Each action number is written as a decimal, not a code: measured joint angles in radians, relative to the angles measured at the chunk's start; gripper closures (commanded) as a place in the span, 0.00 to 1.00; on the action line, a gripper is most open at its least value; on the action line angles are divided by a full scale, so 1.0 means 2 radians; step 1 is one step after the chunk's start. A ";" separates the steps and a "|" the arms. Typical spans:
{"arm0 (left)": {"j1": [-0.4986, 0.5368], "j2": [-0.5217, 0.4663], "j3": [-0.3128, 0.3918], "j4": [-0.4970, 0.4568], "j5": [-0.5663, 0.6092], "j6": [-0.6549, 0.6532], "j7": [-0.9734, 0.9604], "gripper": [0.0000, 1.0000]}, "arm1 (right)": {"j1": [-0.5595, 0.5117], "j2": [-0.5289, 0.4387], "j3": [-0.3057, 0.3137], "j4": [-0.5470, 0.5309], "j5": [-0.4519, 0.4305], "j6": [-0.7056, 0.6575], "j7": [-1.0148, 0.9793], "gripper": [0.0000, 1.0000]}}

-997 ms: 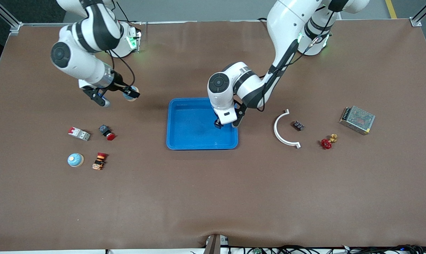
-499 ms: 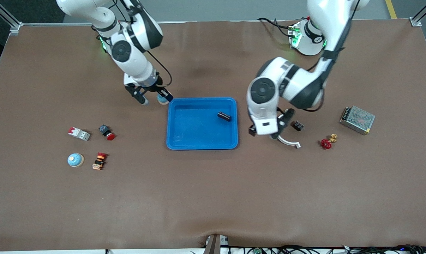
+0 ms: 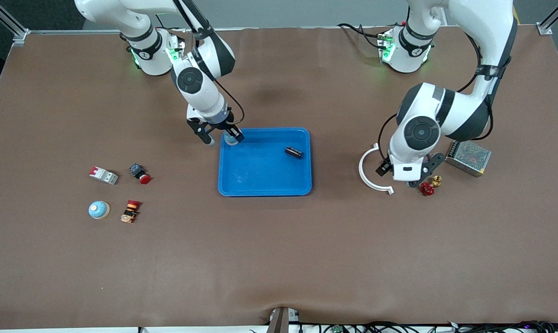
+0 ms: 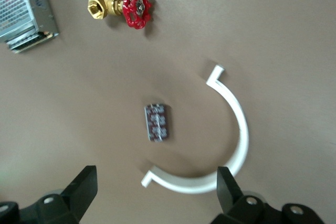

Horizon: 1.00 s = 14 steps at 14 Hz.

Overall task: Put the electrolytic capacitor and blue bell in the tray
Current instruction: 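Grasp another capacitor with the left gripper while the right gripper lowers the bell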

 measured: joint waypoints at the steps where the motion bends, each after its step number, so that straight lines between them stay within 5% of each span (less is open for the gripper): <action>1: 0.013 -0.006 0.000 -0.027 0.000 0.032 0.015 0.00 | 0.003 0.010 0.000 0.010 0.000 -0.001 0.005 1.00; 2: 0.026 -0.009 0.000 -0.052 0.000 0.062 0.026 0.00 | 0.006 0.022 -0.001 0.020 0.000 -0.001 0.010 1.00; 4: 0.048 -0.009 0.000 -0.093 0.000 0.122 0.036 0.21 | 0.011 0.048 -0.002 0.039 -0.006 -0.001 0.019 1.00; 9: 0.062 0.006 0.000 -0.142 0.000 0.203 0.038 0.20 | 0.016 0.106 -0.003 0.086 -0.102 -0.007 0.115 1.00; 12: 0.067 0.023 0.000 -0.142 0.000 0.225 0.038 0.22 | 0.018 0.112 -0.004 0.099 -0.116 -0.014 0.133 1.00; 14: 0.068 0.032 0.000 -0.142 0.000 0.239 0.037 0.36 | 0.018 0.114 -0.004 0.102 -0.116 -0.014 0.134 1.00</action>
